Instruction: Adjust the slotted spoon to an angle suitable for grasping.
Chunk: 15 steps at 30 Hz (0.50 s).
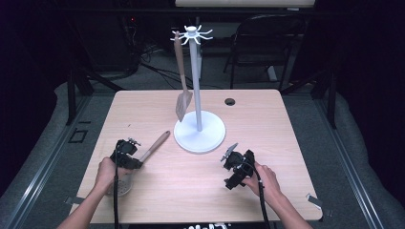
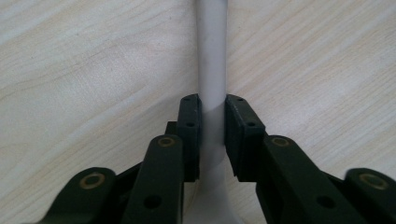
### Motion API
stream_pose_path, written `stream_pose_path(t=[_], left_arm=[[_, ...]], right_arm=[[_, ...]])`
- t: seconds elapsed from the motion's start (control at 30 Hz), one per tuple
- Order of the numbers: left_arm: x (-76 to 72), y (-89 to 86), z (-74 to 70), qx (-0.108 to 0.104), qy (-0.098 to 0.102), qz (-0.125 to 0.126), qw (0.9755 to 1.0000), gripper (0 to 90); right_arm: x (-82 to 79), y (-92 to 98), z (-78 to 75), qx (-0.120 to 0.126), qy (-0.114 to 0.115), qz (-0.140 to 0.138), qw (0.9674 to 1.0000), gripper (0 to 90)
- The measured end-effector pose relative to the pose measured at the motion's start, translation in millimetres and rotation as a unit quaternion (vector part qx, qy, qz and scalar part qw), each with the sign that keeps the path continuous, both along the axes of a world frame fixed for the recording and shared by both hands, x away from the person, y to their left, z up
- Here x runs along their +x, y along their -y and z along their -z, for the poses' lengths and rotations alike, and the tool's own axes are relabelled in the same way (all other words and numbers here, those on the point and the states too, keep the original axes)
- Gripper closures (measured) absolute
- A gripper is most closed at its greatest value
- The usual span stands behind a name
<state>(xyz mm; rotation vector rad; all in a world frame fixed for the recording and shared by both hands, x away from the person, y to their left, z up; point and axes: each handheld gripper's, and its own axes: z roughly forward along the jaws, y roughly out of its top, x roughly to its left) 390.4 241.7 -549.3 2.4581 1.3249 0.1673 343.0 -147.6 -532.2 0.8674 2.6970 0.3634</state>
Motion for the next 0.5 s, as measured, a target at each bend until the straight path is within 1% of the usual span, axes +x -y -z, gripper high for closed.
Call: stream_pose_path(t=[0.03, 0.07, 0.1, 0.13, 0.17, 0.23, 0.27, 0.37, 0.4, 0.43, 0.5], left_arm=[[0.4, 0.3, -1.4, 0.000, 0.002, 0.002, 1.0000, 72.3], [1.1, 1.1, -3.1, 0.001, 0.002, 0.003, 1.0000, 69.5], [1.9, 2.1, -4.5, 0.001, 0.001, 0.003, 1.0000, 64.8], [2.9, 3.2, -5.5, 0.004, 0.002, 0.005, 1.0000, 63.7], [4.2, 4.4, -5.9, 0.004, 0.003, 0.005, 1.0000, 62.1], [7.7, 7.3, -6.3, 0.011, 0.000, 0.008, 0.9999, 57.5], [9.8, 9.0, -6.1, 0.011, -0.003, 0.008, 0.9999, 57.5], [17.4, 15.5, -5.0, 0.015, -0.004, 0.010, 0.9998, 57.1], [19.9, 18.0, -5.1, 0.021, -0.004, 0.011, 0.9997, 57.4], [22.9, 20.0, -5.5, 0.024, -0.006, 0.015, 0.9996, 58.2], [27.6, 24.2, -6.8, 0.025, -0.003, 0.014, 0.9996, 60.8]], right_arm=[[-0.2, -0.2, 0.7, 0.006, 0.001, 0.000, 1.0000, 6.2], [-0.3, -0.4, 0.4, 0.005, 0.001, -0.001, 1.0000, 6.2], [-0.4, -0.5, 0.4, 0.005, 0.002, 0.000, 1.0000, 6.2], [-0.2, -0.5, 0.5, 0.005, 0.002, -0.001, 1.0000, 6.1], [0.1, -0.5, 0.5, 0.005, 0.002, -0.001, 1.0000, 6.2], [1.0, -0.3, 0.1, -0.001, 0.002, -0.002, 1.0000, 6.2], [1.2, -0.2, 1.3, 0.005, 0.000, -0.001, 1.0000, 6.1], [1.2, -0.8, 1.7, 0.004, -0.002, -0.001, 1.0000, 6.2], [1.0, -1.1, 0.6, -0.004, -0.001, -0.002, 1.0000, 6.1], [0.9, -1.2, 0.5, -0.004, -0.001, -0.003, 1.0000, 6.1], [0.9, -0.9, 0.4, -0.003, -0.002, -0.005, 1.0000, 6.1]])
